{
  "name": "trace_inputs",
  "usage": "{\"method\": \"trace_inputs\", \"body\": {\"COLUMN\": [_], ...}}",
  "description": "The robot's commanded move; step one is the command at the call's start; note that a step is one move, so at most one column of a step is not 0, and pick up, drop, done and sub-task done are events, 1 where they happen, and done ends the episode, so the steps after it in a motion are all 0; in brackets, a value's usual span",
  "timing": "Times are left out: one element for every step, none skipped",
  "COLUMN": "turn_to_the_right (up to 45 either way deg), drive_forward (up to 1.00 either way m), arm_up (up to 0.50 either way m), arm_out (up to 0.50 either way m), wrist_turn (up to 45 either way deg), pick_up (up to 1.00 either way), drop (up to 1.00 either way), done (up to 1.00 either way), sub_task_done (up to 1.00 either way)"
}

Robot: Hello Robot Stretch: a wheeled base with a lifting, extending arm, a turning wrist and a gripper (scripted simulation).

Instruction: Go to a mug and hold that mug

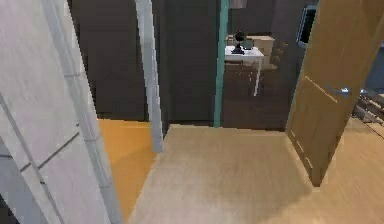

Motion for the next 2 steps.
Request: {"method": "trace_inputs", "body": {"turn_to_the_right": [45.0, 45.0], "drive_forward": [0.00, 0.00], "arm_up": [0.00, 0.00], "arm_out": [0.00, 0.00], "wrist_turn": [0.0, 0.0], "pick_up": [0.00, 0.00], "drop": [0.00, 0.00], "done": [0.00, 0.00], "sub_task_done": [0.00, 0.00]}}
